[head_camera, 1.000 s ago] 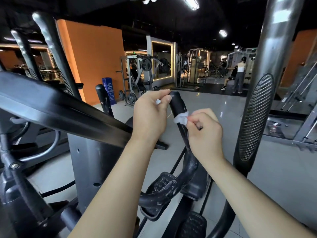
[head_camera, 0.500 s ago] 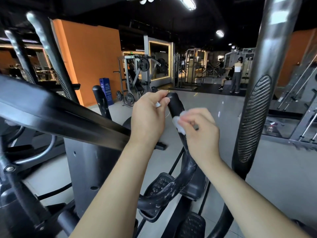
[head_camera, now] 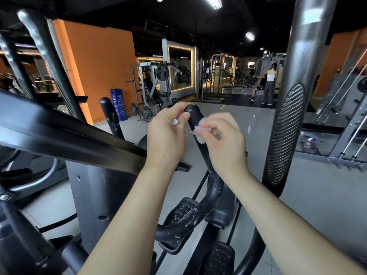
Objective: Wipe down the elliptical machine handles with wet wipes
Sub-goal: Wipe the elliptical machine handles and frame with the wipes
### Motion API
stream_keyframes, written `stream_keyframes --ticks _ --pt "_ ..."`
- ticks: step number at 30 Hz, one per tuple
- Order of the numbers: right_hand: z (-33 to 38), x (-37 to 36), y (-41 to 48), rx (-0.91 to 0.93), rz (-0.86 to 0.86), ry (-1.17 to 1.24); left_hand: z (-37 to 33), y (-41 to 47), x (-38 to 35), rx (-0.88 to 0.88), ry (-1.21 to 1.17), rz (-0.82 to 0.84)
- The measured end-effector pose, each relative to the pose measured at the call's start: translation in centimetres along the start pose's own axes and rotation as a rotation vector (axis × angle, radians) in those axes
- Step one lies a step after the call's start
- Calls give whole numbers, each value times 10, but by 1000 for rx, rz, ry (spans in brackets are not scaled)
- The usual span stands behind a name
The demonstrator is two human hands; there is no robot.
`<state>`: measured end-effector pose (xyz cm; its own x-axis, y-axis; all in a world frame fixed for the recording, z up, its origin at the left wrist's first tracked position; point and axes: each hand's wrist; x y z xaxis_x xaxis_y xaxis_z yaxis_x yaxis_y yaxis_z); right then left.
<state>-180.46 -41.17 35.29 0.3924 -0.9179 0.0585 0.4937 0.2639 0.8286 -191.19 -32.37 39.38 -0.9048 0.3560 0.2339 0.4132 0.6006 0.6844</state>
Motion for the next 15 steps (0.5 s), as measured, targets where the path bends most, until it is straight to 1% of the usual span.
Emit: stream_keyframes --ticks 3,6,8,10,12,15 --pt "-26 13 -40 3 14 -108 2 -7 -5 -3 -21 -35" --pt "-38 22 -66 -29 9 -153 8 -17 -14 80 -84 -36" --pt "-35 22 -64 -100 6 -141 14 -25 -20 139 -135 -8" --pt "-26 17 -48 -166 -23 -105 18 -31 -24 160 -124 -1" --pt "-15 11 -29 -175 -56 -48 19 -34 -27 195 -131 -26" --pt "-9 8 -19 -138 -32 -25 25 -43 -33 275 -185 -32"
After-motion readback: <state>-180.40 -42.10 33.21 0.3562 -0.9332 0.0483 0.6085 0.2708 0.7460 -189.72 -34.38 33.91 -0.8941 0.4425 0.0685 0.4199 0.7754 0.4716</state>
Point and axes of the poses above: each hand's wrist, its own y-axis towards the middle knuckle, its own x-axis out of the back of the hand, z = x × y, and after that the axes turned 1 degree about z, right-handed
